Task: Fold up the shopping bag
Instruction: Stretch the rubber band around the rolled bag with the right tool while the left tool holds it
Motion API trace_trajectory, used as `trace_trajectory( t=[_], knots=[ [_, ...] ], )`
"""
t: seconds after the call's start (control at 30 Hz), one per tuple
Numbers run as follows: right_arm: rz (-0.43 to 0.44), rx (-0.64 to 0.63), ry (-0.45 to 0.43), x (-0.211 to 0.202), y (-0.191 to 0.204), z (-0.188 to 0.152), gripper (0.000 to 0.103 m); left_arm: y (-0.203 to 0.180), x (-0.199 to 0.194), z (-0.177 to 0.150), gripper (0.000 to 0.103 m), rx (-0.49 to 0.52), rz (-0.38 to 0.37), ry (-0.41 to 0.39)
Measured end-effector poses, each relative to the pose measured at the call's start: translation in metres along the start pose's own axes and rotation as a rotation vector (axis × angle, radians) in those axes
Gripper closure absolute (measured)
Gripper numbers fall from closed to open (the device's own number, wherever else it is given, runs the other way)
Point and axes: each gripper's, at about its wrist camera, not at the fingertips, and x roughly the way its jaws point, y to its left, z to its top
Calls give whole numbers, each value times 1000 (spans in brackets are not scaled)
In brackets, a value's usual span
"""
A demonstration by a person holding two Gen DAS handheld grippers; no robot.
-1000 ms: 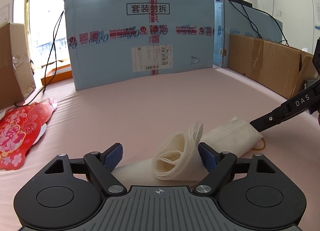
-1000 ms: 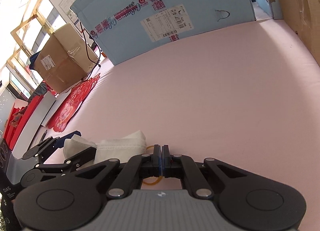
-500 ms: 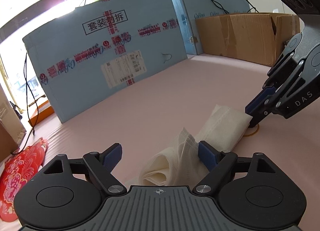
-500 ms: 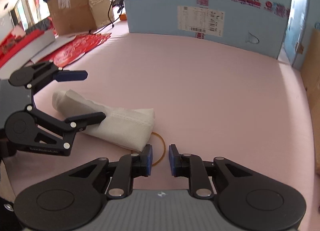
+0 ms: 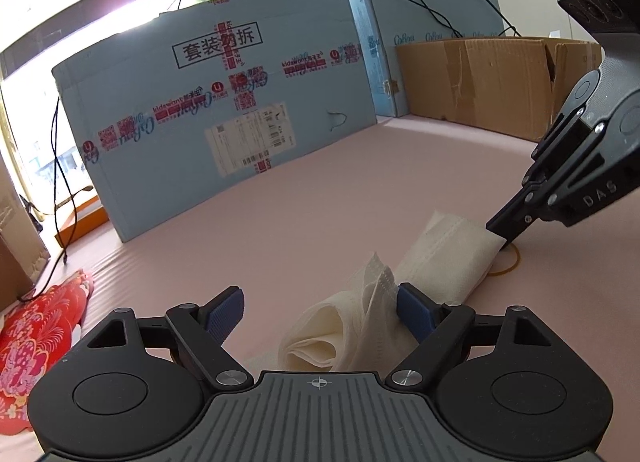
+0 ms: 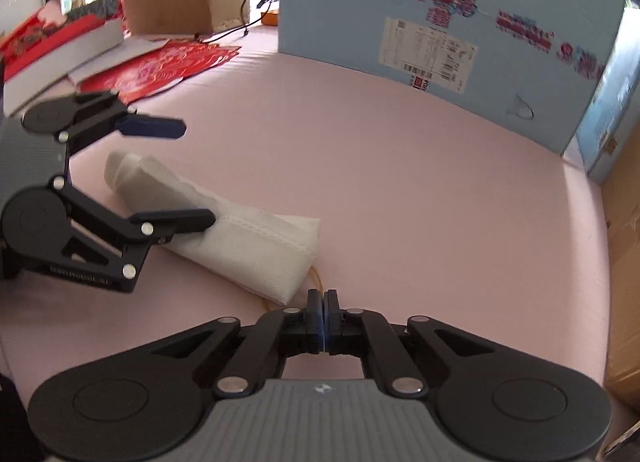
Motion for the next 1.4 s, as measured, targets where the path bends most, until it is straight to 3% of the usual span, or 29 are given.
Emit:
trace_trajectory(
  t=[0.1,0.27,0.33,0.43,0.63,0.77,1.03,1.23,1.4],
  knots=[
    [111,230,-24,0,-29,-5,102,-3,0,1,18,19,12,-5],
    [376,743,-51,11,-82,-35,102,-8,-2,1,18,51,33,-17],
    [457,884,-47,20,-94,-47,102,-11,-2,2,18,72,47,-23],
    [538,983,-52,26,-99,-55,102,-15,-3,2,18,92,61,-29],
    [624,1018,-62,33,-92,-51,102,-19,-3,2,18,116,68,-35],
    [617,1024,-63,42,-88,-41,102,-19,-2,2,19,116,57,-34],
    [567,1071,-97,60,-89,-25,102,-17,1,1,19,102,33,-28],
    [517,1028,-56,77,-90,-2,102,-14,3,0,19,84,10,-23],
    [475,915,38,94,-88,25,101,-15,5,-1,19,80,6,-21]
  ],
)
